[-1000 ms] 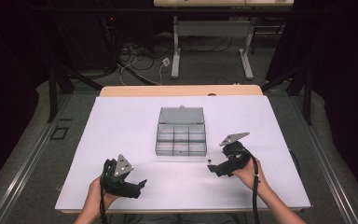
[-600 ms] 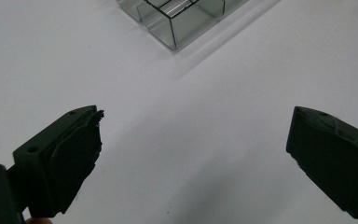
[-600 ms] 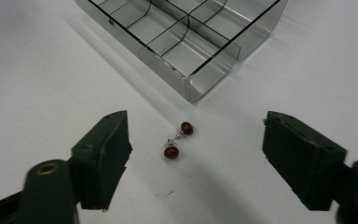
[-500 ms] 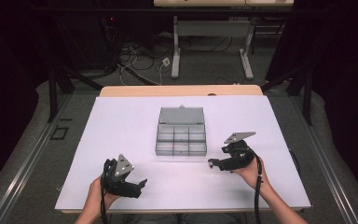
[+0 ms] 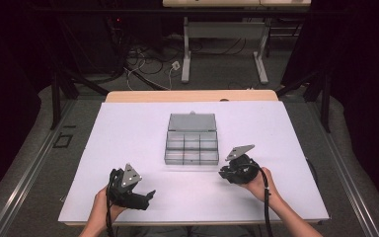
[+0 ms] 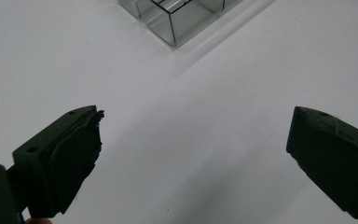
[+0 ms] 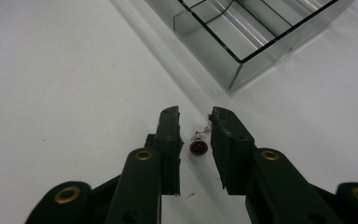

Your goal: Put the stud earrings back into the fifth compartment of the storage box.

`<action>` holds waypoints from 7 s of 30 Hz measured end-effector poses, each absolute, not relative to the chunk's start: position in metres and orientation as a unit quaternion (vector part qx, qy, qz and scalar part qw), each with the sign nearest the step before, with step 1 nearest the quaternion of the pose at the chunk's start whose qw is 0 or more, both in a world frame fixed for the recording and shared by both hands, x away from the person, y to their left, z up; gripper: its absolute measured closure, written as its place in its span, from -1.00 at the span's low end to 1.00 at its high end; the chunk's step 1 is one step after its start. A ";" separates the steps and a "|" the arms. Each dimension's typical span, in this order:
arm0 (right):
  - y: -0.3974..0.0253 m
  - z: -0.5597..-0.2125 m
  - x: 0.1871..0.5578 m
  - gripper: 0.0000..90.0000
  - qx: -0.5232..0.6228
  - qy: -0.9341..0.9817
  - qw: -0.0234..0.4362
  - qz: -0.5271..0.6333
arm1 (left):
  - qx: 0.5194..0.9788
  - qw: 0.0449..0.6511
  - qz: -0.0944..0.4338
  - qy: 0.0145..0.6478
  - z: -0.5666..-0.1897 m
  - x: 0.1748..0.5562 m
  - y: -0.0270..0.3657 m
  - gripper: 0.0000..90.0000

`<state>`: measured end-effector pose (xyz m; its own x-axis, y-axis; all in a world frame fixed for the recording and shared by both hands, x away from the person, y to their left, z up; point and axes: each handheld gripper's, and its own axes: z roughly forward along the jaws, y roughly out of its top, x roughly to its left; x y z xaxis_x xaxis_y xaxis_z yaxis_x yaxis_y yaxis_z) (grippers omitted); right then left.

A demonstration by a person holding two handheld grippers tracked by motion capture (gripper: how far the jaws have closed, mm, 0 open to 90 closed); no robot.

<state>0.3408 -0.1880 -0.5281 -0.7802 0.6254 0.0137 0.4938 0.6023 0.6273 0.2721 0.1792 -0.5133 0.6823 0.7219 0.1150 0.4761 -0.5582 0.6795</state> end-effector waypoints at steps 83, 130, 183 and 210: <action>-0.186 -0.528 0.343 0.79 0.327 0.890 0.114 0.296 | 0.869 0.311 0.185 0.337 -0.514 0.273 0.178 -0.93; -0.168 -0.495 0.347 0.79 0.319 0.867 0.145 0.354 | 0.864 0.314 0.194 0.344 -0.515 0.275 0.180 -0.93; -0.131 -0.489 0.381 0.79 0.312 0.865 0.163 0.357 | 0.864 0.308 0.190 0.351 -0.518 0.276 0.182 -0.93; -0.103 -0.495 0.401 0.79 0.307 0.873 0.164 0.342 | 0.864 0.307 0.195 0.348 -0.517 0.276 0.182 -0.93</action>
